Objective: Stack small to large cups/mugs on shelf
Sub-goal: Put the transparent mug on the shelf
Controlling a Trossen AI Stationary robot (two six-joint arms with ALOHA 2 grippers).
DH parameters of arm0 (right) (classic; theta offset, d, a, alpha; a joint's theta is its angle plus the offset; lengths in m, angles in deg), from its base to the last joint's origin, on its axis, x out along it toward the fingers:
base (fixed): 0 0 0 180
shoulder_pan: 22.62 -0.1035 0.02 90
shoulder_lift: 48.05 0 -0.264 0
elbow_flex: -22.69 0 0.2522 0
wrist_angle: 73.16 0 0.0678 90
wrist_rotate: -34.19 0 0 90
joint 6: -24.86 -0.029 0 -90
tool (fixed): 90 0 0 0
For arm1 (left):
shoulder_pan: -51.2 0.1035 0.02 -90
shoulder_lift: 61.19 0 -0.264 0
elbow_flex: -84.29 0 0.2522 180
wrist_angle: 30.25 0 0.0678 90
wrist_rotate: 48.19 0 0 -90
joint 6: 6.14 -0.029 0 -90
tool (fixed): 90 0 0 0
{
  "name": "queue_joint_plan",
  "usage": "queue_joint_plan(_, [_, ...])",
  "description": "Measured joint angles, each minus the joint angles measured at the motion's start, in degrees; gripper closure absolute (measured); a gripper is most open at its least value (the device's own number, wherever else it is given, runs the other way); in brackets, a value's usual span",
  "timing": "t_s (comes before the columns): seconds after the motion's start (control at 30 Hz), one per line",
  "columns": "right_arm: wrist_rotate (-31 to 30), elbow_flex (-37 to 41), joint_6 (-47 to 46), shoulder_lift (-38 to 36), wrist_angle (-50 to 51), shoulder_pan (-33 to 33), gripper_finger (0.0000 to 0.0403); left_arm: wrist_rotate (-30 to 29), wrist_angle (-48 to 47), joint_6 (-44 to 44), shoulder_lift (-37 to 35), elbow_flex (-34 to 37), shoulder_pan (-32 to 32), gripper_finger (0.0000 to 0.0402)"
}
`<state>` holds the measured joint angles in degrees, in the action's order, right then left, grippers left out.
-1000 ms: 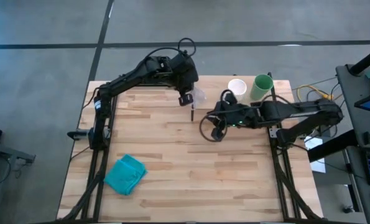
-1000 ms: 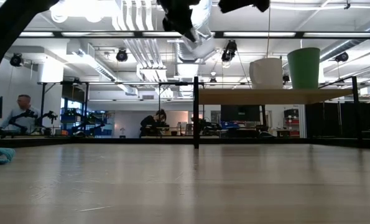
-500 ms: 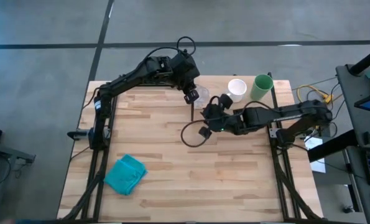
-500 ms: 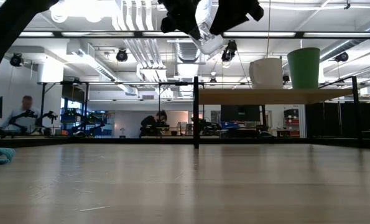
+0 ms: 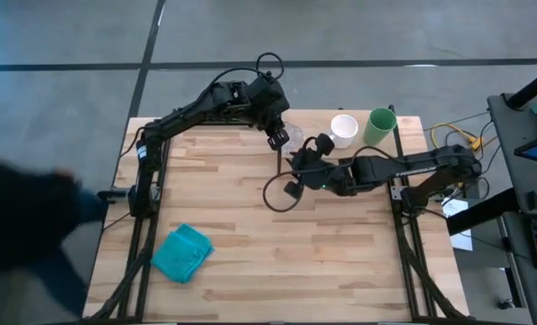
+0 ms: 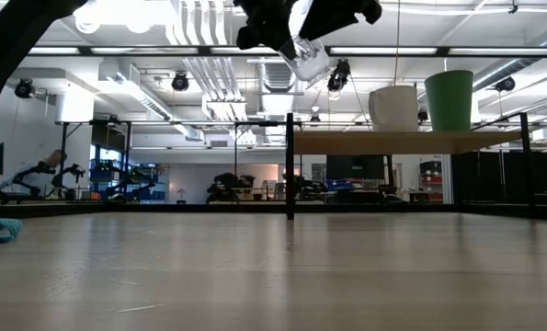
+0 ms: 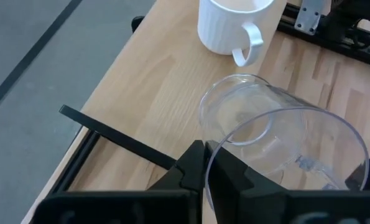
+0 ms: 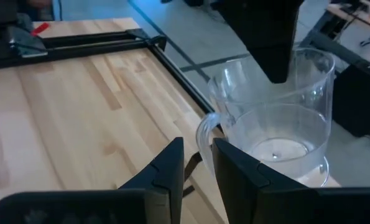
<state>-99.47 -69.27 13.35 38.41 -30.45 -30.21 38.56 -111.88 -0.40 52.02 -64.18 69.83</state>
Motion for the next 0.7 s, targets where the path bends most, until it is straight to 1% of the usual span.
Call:
queue_joint_plan(0.23, [-3.03, 0.00, -0.12, 0.39, 0.00, 0.01, 0.0323, 0.11, 0.30, 1.88, 0.00, 0.00, 0.00, 0.0401])
queue_joint_plan(0.63, [-3.30, 0.00, -0.26, 0.39, 0.10, 1.32, 0.0332, 1.67, 1.42, 1.64, 0.00, -0.04, -0.25, 0.0401])
queue_joint_plan(0.7, [-3.28, 0.00, -0.32, 0.39, 0.32, 1.69, 0.0341, 1.68, 1.77, 1.46, 0.00, -0.07, -0.35, 0.0402])
